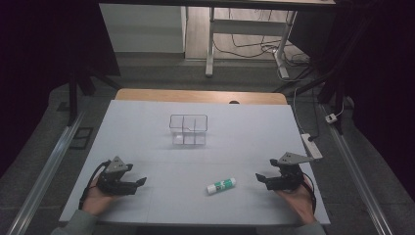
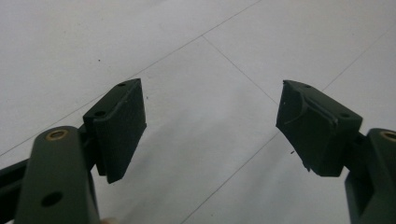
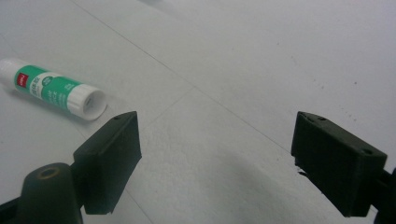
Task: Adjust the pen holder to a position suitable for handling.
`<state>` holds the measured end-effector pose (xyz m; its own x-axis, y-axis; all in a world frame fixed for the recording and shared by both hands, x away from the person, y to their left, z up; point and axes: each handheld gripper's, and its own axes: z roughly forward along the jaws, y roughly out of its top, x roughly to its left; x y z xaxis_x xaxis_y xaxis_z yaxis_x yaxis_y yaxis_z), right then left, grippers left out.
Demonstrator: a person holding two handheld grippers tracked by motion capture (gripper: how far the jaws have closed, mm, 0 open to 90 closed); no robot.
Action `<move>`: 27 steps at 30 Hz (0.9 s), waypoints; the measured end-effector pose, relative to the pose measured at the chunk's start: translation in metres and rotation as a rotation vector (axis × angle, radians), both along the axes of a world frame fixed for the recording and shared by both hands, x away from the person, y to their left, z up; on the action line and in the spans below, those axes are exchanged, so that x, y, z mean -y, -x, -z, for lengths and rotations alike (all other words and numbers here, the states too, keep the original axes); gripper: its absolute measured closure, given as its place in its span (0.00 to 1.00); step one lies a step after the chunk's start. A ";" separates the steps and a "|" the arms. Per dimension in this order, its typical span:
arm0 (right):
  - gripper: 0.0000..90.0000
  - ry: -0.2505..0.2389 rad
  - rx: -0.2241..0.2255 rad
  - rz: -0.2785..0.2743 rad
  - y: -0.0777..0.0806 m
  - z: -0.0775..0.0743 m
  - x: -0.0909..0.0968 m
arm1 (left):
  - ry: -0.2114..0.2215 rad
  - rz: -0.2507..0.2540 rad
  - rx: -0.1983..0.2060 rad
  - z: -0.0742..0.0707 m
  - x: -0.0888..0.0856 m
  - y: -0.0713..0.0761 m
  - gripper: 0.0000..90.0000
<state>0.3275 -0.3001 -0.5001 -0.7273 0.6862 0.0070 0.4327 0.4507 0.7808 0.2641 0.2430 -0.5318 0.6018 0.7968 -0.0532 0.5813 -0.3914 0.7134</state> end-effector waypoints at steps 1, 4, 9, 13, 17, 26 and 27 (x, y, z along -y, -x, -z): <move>0.17 -0.002 -0.007 -0.001 0.000 0.001 0.000 | 0.000 0.000 0.000 0.000 0.000 0.000 0.27; 0.17 0.003 -0.012 -0.001 -0.001 0.001 0.000 | -0.001 0.002 0.000 0.000 0.000 0.000 0.27; 0.17 0.000 -0.020 -0.001 -0.001 0.002 -0.001 | -0.003 0.006 -0.003 0.001 -0.001 0.000 0.27; 0.17 -0.003 -0.022 -0.001 -0.001 0.002 -0.001 | -0.003 0.008 -0.003 0.000 -0.001 0.000 0.27; 0.17 -0.004 -0.026 0.000 -0.001 0.002 -0.001 | -0.003 0.007 -0.002 0.000 0.000 0.000 0.27; 0.18 0.000 -0.031 0.002 -0.001 0.003 -0.001 | -0.006 0.002 -0.002 0.001 -0.001 -0.001 0.27; 0.18 0.002 -0.030 0.001 -0.002 0.003 -0.001 | -0.006 0.001 -0.001 0.001 -0.001 -0.002 0.27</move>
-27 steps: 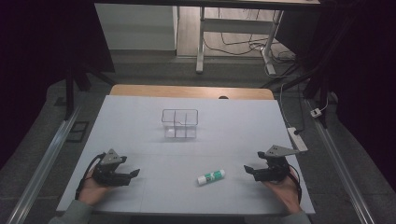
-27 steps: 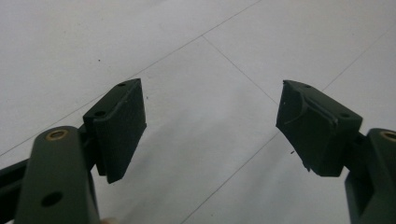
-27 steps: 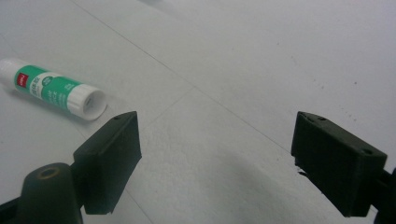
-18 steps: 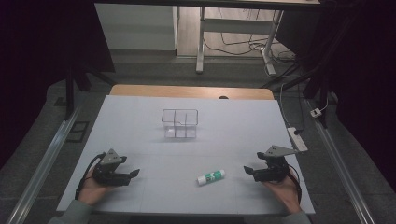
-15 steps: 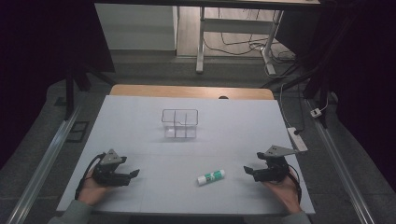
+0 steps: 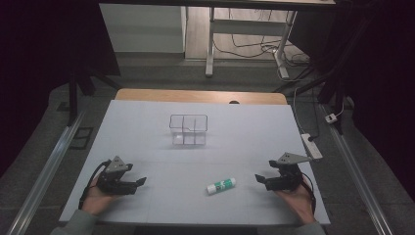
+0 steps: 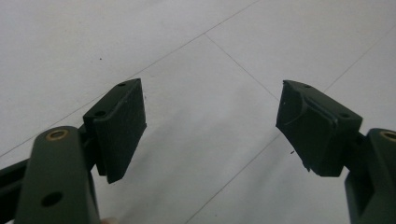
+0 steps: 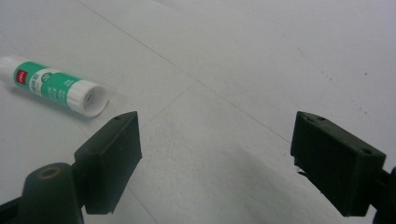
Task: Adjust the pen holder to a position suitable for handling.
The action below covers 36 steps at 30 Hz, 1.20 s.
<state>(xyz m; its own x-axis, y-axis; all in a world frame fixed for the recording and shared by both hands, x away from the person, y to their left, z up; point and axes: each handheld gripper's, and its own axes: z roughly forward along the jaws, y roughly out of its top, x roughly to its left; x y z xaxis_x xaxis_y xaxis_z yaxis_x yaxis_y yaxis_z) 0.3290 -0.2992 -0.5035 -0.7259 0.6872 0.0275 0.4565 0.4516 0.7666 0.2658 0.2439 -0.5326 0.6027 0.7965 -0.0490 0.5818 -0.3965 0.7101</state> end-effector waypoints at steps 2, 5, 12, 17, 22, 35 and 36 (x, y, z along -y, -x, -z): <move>0.18 -0.004 -0.004 -0.003 0.000 0.000 0.000 | 0.000 -0.003 0.001 0.000 0.000 -0.001 0.27; 0.18 -0.007 -0.008 -0.006 0.000 0.000 0.000 | 0.003 -0.007 0.001 -0.001 0.001 -0.003 0.28; 0.18 -0.003 -0.011 -0.001 0.000 0.000 -0.001 | 0.001 -0.013 0.006 -0.004 0.003 -0.010 0.29; 0.18 -0.003 -0.008 -0.002 0.000 0.001 -0.001 | 0.009 -0.022 0.001 -0.007 0.005 -0.019 0.30; 0.18 0.002 -0.009 0.001 0.000 0.001 -0.001 | 0.006 -0.017 0.012 -0.011 0.011 -0.030 0.32; 0.19 0.001 -0.011 0.001 0.000 0.001 -0.001 | 0.004 -0.020 0.018 -0.014 0.021 -0.058 0.39; 0.19 0.002 -0.010 0.002 0.000 0.001 -0.001 | -0.001 -0.023 0.017 -0.014 0.022 -0.060 0.39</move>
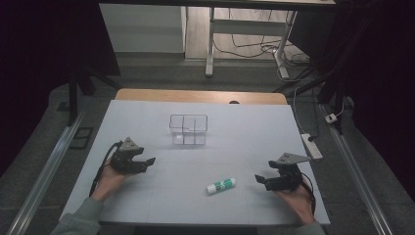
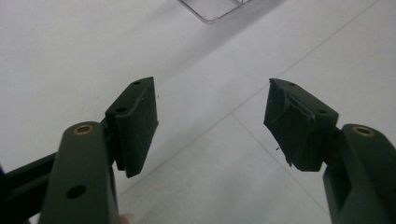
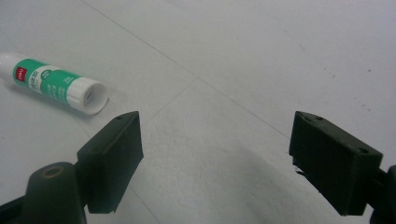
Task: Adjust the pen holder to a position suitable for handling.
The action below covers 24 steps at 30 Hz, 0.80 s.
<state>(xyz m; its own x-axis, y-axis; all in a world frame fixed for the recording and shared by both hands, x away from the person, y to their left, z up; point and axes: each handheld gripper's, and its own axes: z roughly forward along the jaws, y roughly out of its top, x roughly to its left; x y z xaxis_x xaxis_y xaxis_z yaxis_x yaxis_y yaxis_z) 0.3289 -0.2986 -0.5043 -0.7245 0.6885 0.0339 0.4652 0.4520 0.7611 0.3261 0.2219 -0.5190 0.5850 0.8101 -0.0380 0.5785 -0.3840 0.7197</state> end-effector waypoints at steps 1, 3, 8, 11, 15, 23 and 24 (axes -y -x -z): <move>0.19 -0.002 -0.001 -0.001 0.000 0.000 0.000 | -0.003 0.002 -0.004 0.000 0.001 -0.003 0.39; 0.19 -0.002 -0.004 0.003 0.000 0.000 0.000 | -0.009 -0.001 -0.006 0.000 0.002 -0.008 0.40; 0.19 0.003 -0.003 0.006 0.000 0.000 0.000 | -0.014 -0.001 -0.008 0.001 0.005 -0.023 0.45; 0.19 0.002 0.000 0.006 0.000 0.000 0.000 | -0.024 -0.005 -0.006 0.000 0.005 -0.032 0.52; 0.19 0.006 -0.003 0.008 0.000 0.000 0.000 | -0.030 -0.001 -0.014 0.003 0.007 -0.043 0.63; 0.19 0.005 0.001 0.010 0.001 0.001 0.000 | -0.037 0.001 -0.019 0.004 0.015 -0.063 0.86; 0.19 0.006 0.001 0.010 0.001 0.001 0.000 | -0.038 0.000 -0.017 0.004 0.016 -0.065 0.88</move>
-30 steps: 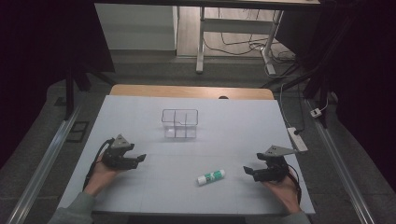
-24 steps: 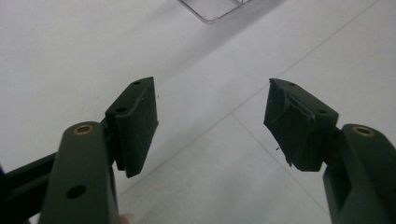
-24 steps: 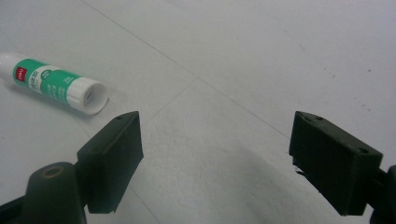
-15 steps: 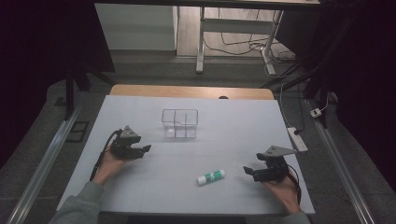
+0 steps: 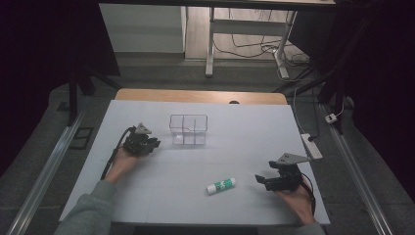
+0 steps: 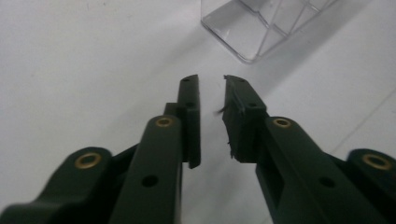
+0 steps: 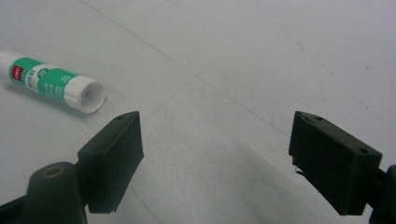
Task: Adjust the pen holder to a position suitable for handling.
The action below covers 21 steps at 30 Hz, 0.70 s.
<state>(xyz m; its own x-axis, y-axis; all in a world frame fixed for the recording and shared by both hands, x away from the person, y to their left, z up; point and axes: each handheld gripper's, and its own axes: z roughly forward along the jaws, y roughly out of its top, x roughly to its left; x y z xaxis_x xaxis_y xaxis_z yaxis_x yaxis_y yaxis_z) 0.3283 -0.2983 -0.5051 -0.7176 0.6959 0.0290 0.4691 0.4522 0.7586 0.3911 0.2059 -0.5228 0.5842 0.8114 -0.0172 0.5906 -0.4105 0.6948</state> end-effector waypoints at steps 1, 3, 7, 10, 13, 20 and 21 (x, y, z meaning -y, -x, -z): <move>0.19 -0.003 -0.001 -0.002 0.000 0.000 0.000 | -0.010 0.001 0.006 -0.001 0.001 -0.002 0.91; 0.19 0.000 -0.003 -0.003 0.000 0.000 0.000 | -0.021 0.001 0.011 -0.001 0.002 -0.005 0.97; 0.19 0.006 -0.002 0.004 0.000 0.001 0.000 | -0.020 -0.001 0.000 0.001 0.003 -0.012 0.99; 0.19 0.008 -0.004 0.006 0.000 0.001 0.000 | -0.017 -0.004 -0.006 0.002 0.005 -0.015 0.99; 0.20 0.011 0.000 0.003 0.000 0.001 0.000 | -0.011 0.001 -0.004 0.003 0.008 -0.018 0.99; 0.20 0.009 0.011 -0.004 0.001 0.000 -0.002 | 0.000 0.019 -0.004 0.002 0.019 -0.029 0.99; 0.20 0.009 0.010 -0.005 0.001 0.000 -0.002 | 0.004 0.022 -0.002 0.001 0.021 -0.030 0.99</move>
